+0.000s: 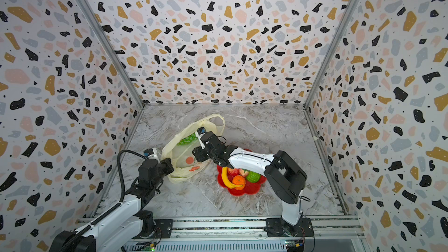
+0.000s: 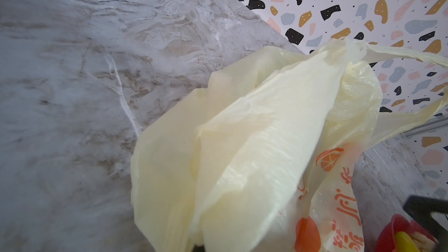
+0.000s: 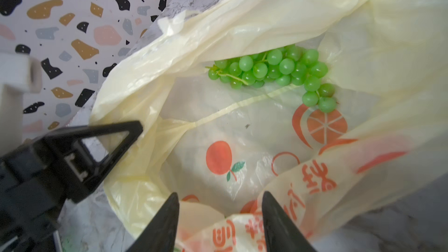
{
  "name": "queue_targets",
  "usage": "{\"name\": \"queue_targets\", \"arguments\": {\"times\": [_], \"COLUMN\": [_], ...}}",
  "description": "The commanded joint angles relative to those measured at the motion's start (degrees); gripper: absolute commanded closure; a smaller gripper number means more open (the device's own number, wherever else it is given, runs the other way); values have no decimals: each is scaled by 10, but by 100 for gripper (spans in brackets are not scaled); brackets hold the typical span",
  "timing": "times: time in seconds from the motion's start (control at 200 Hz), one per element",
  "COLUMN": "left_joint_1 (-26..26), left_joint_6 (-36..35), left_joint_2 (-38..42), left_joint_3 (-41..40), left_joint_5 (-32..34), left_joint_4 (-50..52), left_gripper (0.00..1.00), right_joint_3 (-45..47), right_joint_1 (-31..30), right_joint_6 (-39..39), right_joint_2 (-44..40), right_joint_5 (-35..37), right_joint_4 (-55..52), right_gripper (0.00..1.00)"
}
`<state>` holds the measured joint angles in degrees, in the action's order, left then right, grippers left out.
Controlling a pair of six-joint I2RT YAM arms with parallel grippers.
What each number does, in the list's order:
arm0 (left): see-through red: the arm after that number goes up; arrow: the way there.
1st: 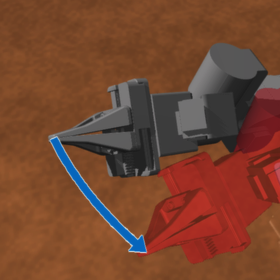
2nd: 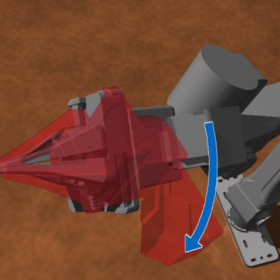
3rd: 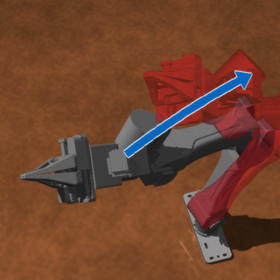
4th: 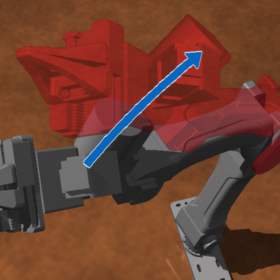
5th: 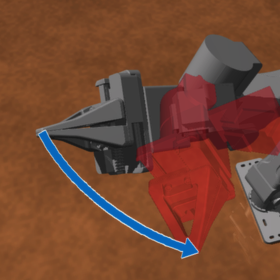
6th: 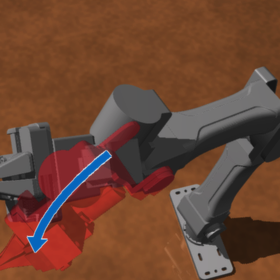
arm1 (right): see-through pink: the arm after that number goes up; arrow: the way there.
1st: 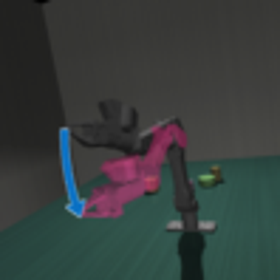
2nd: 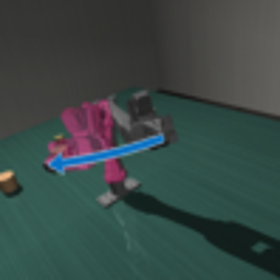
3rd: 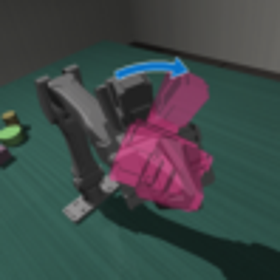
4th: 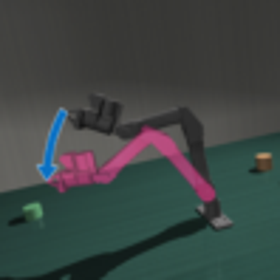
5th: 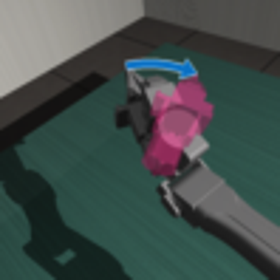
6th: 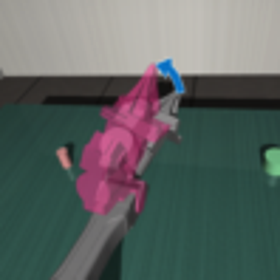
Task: Take fruits out of the plastic bag
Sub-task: Pick up the fruit from the plastic bag.
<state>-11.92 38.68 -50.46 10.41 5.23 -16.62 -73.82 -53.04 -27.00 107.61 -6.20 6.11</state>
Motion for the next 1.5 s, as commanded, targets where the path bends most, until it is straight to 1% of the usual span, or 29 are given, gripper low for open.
{"name": "queue_targets", "arguments": {"times": [0.0,0.14,0.19,0.32,0.401,0.516,0.681,0.721,0.816,0.921,1.021,1.141,1.277,1.367,1.497], "left_joint_1": [-2,-1,-2,-2,-2,-3,-3,-4,-3,-4,-4,-4,-4,-4,-5], "left_joint_6": [0,0,0,0,0,0,2,2,2,2,1,1,1,1,1], "left_joint_2": [4,3,3,3,3,5,4,3,2,2,2,2,1,0,-1], "left_joint_3": [4,4,4,4,5,5,4,4,4,4,4,4,3,3,2], "left_joint_5": [11,10,10,9,8,7,4,4,5,5,5,5,4,4,3], "left_joint_4": [-11,-13,-11,-12,-11,-11,-14,-14,-14,-13,-13,-14,-17,-17,-19], "left_gripper": [100,100,100,100,100,100,100,100,100,100,100,100,100,100,100], "right_joint_3": [-46,-87,-104,-146,-168,-190,-227,-237,-259,-280,-298,-303,-303,-304,-307], "right_joint_1": [10,24,25,25,26,31,36,36,36,38,41,45,48,49,48], "right_joint_6": [-40,-71,-77,-84,-86,-86,-89,-88,-88,-87,-87,-94,-97,-99,-100], "right_joint_2": [28,91,113,159,184,208,240,246,260,275,285,286,284,283,280], "right_joint_5": [-59,-96,-101,-121,-122,-119,-134,-135,-128,-118,-99,-79,-73,-73,-79], "right_joint_4": [48,80,84,95,93,92,94,93,83,67,44,37,43,49,63], "right_gripper": [41,34,33,33,34,34,33,34,39,41,40,36,36,38,45]}}
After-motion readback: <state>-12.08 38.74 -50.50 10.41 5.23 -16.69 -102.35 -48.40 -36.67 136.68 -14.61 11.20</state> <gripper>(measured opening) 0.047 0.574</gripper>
